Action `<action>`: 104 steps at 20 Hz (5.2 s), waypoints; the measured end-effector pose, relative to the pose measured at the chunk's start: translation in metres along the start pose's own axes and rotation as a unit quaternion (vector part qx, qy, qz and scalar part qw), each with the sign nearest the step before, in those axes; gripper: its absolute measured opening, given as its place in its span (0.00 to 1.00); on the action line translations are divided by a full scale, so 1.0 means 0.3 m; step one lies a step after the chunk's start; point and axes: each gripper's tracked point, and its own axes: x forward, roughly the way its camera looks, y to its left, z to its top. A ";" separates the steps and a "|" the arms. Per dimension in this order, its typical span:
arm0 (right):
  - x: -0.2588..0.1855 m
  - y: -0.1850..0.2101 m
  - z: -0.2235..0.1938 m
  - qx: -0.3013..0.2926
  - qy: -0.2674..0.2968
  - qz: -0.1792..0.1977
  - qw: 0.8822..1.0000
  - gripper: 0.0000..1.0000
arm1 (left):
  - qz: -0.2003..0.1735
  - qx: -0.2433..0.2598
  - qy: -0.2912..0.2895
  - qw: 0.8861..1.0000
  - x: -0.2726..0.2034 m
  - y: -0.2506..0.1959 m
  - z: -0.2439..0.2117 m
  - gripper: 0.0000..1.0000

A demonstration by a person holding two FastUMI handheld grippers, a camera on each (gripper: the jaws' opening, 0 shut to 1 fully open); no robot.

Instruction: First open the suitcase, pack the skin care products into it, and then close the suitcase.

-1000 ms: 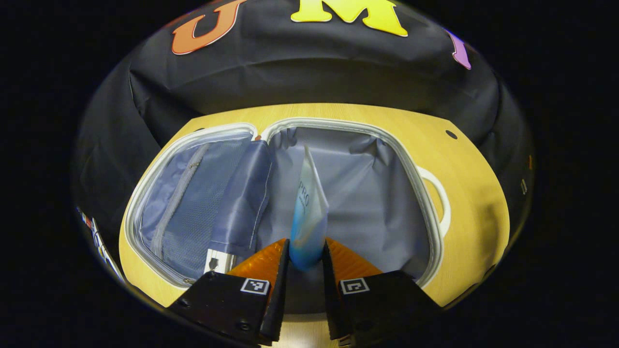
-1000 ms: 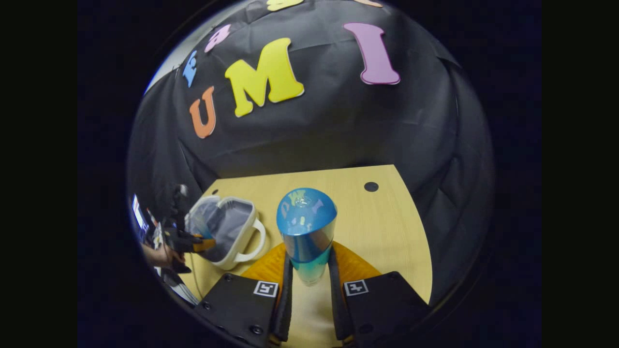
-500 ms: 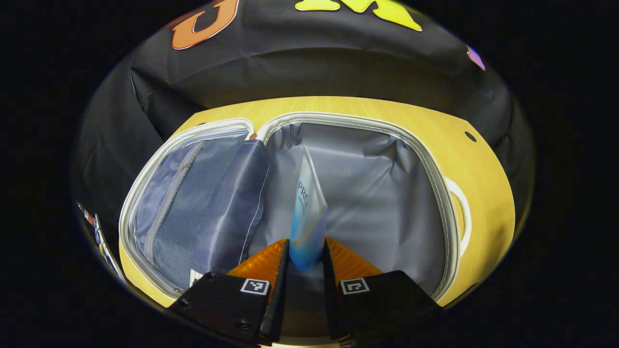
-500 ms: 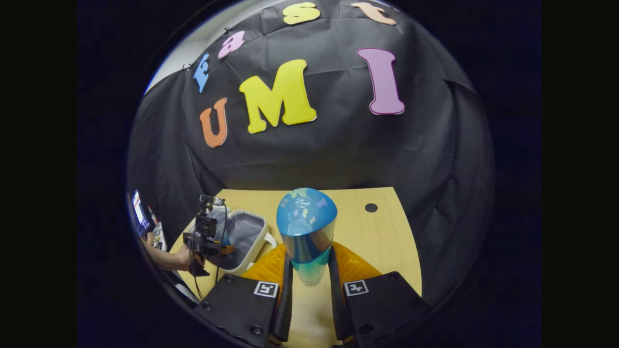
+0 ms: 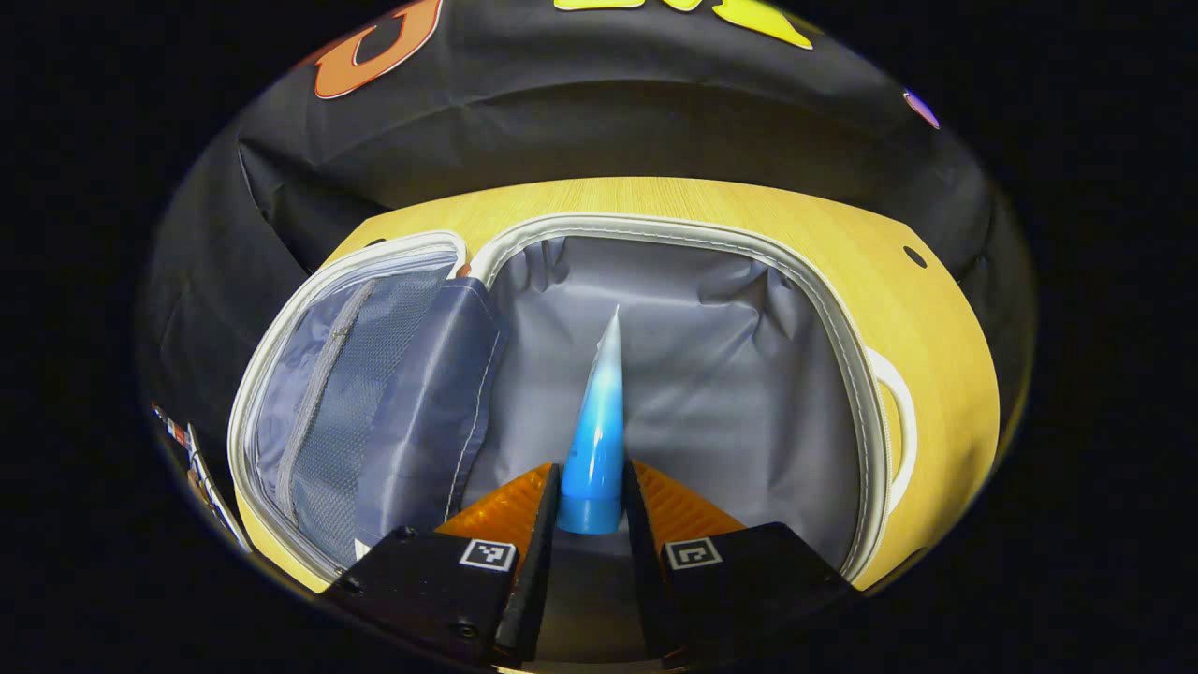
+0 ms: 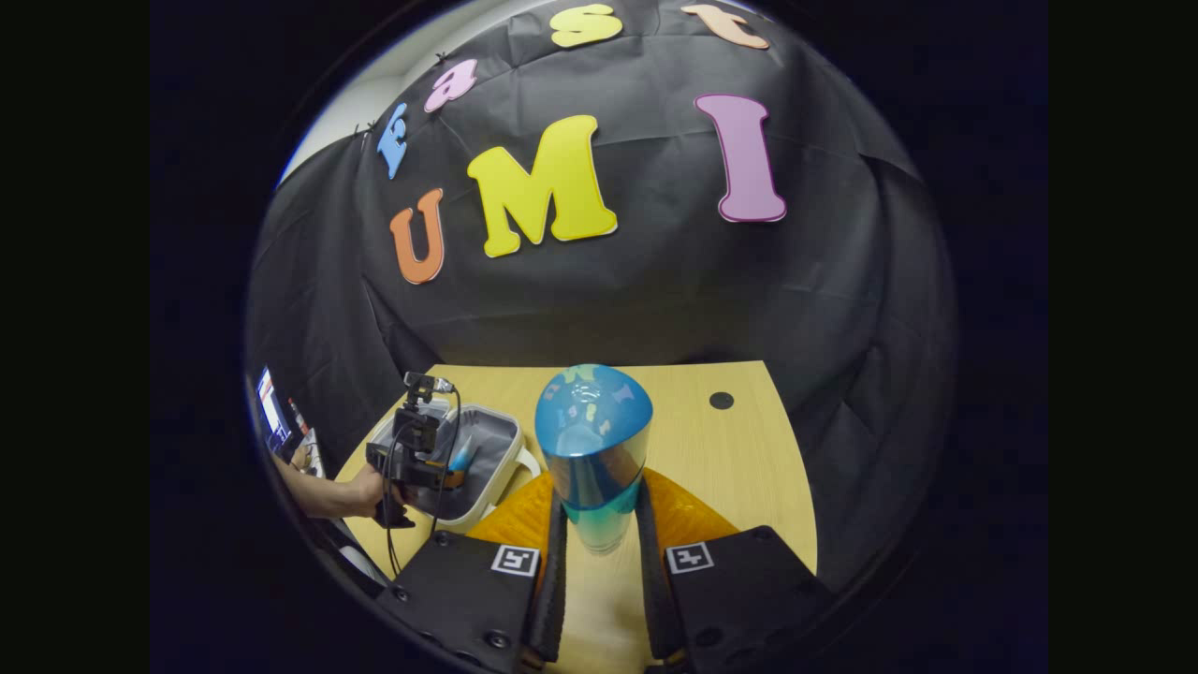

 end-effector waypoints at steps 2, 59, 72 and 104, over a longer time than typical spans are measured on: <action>0.018 0.036 -0.021 -0.003 0.010 0.011 1.000 0.33 | -0.008 -0.003 -0.001 1.000 -0.005 -0.011 0.002 0.44; 0.735 0.855 -0.322 -0.028 0.163 0.015 0.986 0.73 | -0.016 -0.137 -0.225 0.965 -0.624 0.747 0.000 0.97; 0.323 0.690 -0.067 -0.141 0.039 0.015 0.989 0.77 | -0.086 -0.208 -0.205 0.953 -0.269 1.192 0.084 0.97; 0.035 0.358 0.069 -0.062 -0.067 -0.035 0.995 0.76 | -0.040 -0.093 -0.270 0.957 -0.672 0.804 0.551 0.05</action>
